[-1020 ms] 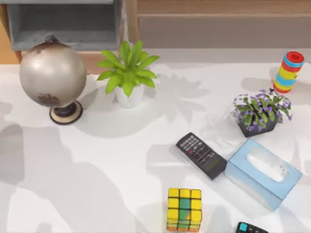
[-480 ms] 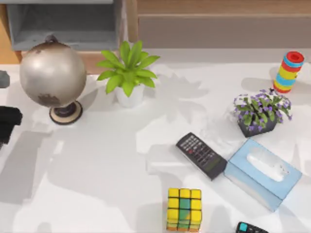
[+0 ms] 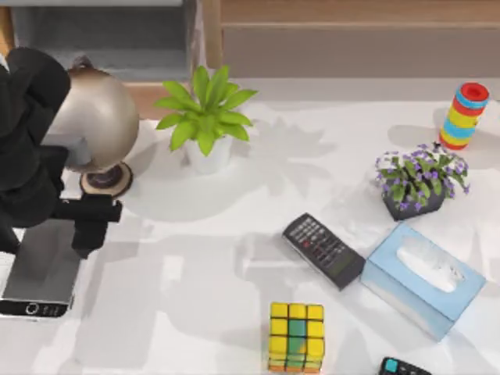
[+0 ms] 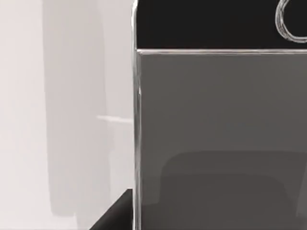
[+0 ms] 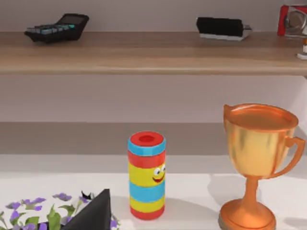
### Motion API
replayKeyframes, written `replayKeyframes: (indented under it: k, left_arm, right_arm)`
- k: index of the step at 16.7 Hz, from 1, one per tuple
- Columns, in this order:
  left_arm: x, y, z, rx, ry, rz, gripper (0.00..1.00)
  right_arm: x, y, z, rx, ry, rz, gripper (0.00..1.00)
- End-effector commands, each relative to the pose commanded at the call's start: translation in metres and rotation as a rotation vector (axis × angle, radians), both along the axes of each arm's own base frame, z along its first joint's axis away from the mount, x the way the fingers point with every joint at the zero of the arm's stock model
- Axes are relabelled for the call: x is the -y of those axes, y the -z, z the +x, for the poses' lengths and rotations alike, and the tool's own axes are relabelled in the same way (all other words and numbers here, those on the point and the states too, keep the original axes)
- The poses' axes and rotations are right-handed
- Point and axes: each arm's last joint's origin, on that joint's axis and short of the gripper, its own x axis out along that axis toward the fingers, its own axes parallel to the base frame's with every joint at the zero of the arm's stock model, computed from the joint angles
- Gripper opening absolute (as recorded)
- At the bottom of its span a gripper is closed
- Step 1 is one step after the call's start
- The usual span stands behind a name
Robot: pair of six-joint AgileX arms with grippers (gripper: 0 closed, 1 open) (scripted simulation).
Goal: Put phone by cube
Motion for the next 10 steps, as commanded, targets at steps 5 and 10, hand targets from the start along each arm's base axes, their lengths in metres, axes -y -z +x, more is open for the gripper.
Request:
replayKeyframes:
  k: [5, 10]
  left_arm:
    - [0.053, -0.001, -0.026, -0.006, -0.035, 0.001, 0.0]
    - [0.094, -0.002, -0.052, 0.0, -0.053, -0.008, 0.0]
  right_arm:
    - [0.0, 0.0, 0.0, 0.0, 0.0, 0.0, 1.0]
    - [0.0, 0.0, 0.0, 0.0, 0.0, 0.0, 1.0]
